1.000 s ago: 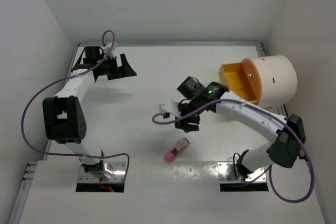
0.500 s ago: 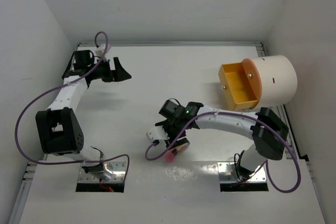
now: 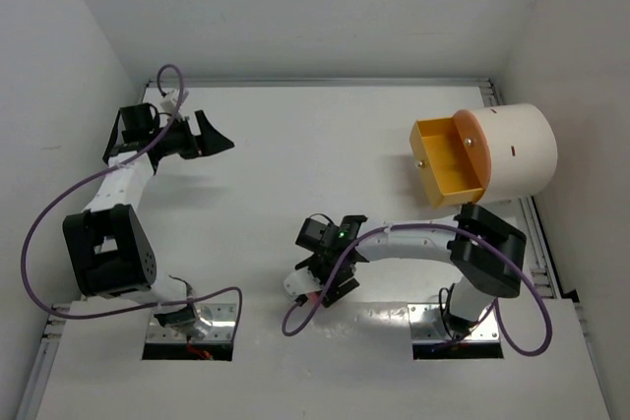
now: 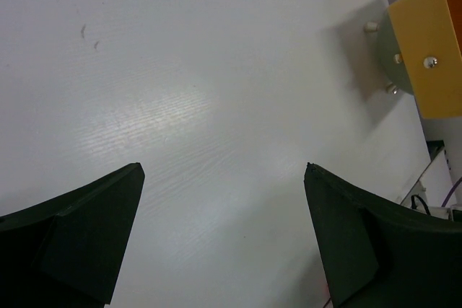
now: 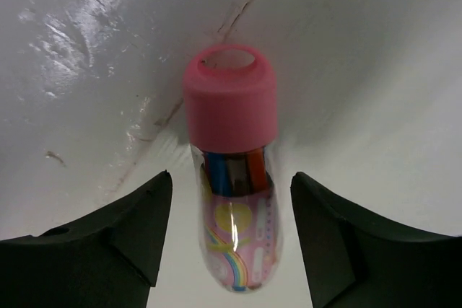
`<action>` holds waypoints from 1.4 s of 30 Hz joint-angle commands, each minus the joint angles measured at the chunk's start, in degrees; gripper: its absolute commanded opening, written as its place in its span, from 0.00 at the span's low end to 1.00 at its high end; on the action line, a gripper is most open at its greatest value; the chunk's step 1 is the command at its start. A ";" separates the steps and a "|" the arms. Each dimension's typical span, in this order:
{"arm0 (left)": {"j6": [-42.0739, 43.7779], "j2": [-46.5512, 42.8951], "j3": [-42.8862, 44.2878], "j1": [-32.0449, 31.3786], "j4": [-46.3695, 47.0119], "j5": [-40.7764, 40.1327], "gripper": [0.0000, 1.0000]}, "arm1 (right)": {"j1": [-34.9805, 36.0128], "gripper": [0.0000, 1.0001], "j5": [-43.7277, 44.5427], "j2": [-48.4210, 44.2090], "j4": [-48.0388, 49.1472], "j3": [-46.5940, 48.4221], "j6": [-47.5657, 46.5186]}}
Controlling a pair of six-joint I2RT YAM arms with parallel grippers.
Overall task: Sort the stationery into containers
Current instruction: Pick up the stationery from the corner of the board, then place the stationery in the drawer.
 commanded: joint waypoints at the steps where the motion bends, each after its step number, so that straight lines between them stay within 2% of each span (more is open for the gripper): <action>1: -1.79 -3.36 -0.67 1.05 4.64 2.06 1.00 | 0.04 0.66 0.80 2.29 5.73 -2.02 -0.02; 3: -1.79 -3.27 -0.06 1.14 4.37 1.88 1.00 | 0.12 0.64 1.51 3.34 7.68 -3.25 0.60; 6: -1.70 -3.01 0.82 1.40 4.20 1.53 1.00 | -0.32 0.52 2.91 4.05 10.40 -3.35 2.78; 7: -2.13 -3.01 0.91 1.31 4.54 1.44 1.00 | -0.40 0.44 3.26 3.96 10.93 -3.08 3.75; 9: -2.66 -2.48 1.00 1.31 5.07 1.53 1.00 | -0.32 0.37 4.05 3.44 11.28 -2.73 5.94; 11: -3.37 -1.87 1.43 1.05 5.86 1.53 1.00 | -0.75 0.25 6.67 1.95 11.81 -2.21 7.71; 12: -3.46 -1.69 1.61 0.88 5.95 1.36 1.00 | -1.02 0.21 7.56 1.50 10.25 -0.72 9.72; 14: -3.55 -1.08 2.40 0.09 6.13 0.83 1.00 | -3.30 0.03 8.97 -0.08 7.43 3.83 14.45; 15: -3.46 -0.90 2.58 -0.70 6.65 0.48 1.00 | -5.92 0.00 8.98 -1.47 3.94 5.78 16.92; 19: -3.02 -0.38 3.45 -5.44 7.89 -5.66 1.00 | -14.98 0.00 8.36 -4.21 -5.57 18.86 28.44; 23: -1.53 2.78 8.97 -11.24 7.10 -10.67 1.00 | -24.99 0.00 14.23 -3.78 -16.54 34.84 38.80; 26: -0.47 6.30 14.52 -17.13 5.08 -14.37 1.00 | -34.31 0.00 17.84 -2.81 -21.39 42.08 44.79; 28: 0.49 10.23 19.60 -23.00 1.32 -15.16 1.00 | -43.08 0.00 22.05 -3.59 -21.76 43.32 47.43; 32: 0.41 14.74 23.23 -27.68 0.85 -15.61 1.00 | -50.56 0.00 26.99 -3.25 -23.42 44.20 48.85; 35: 0.58 16.41 23.85 -31.72 0.94 -15.61 1.00 | -55.58 0.00 27.00 -1.41 -25.71 45.70 49.99; 42: 0.50 17.99 23.76 -34.46 1.30 -16.31 1.00 | -60.34 0.00 25.24 0.79 -27.30 44.12 50.35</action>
